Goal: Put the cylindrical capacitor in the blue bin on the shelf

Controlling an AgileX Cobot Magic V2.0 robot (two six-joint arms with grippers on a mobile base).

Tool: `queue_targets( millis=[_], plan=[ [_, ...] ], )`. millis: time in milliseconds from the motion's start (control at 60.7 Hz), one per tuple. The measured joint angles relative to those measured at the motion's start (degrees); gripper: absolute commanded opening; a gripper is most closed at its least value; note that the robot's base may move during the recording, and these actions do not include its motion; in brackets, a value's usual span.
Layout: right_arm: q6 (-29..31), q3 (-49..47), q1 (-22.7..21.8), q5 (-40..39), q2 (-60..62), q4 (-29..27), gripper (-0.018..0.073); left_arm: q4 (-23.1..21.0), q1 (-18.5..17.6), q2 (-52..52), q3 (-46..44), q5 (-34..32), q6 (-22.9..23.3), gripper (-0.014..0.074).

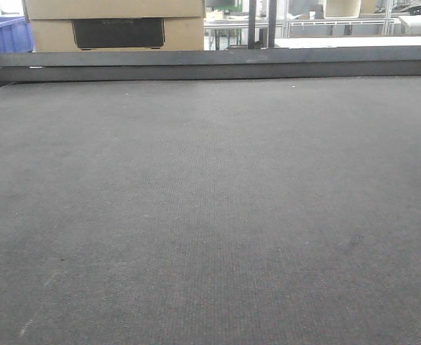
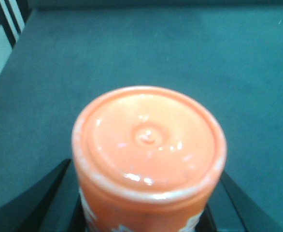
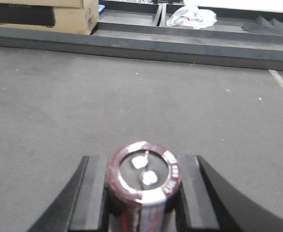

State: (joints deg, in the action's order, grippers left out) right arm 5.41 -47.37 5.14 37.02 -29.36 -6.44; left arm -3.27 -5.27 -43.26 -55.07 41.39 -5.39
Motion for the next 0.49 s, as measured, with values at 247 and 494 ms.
queue_targets(
  millis=[247,494],
  plan=[
    [0.0,-1.5,0.0,0.7,0.0,-0.1,-0.0090,1.2,-1.0,0.0,-0.7,0.2,0.0,-0.0111],
    [0.0,-1.5,0.0,0.7,0.0,-0.1,-0.0090,2.5,-1.0,0.0,-0.7,0.4,0.0,-0.0111]
  ],
)
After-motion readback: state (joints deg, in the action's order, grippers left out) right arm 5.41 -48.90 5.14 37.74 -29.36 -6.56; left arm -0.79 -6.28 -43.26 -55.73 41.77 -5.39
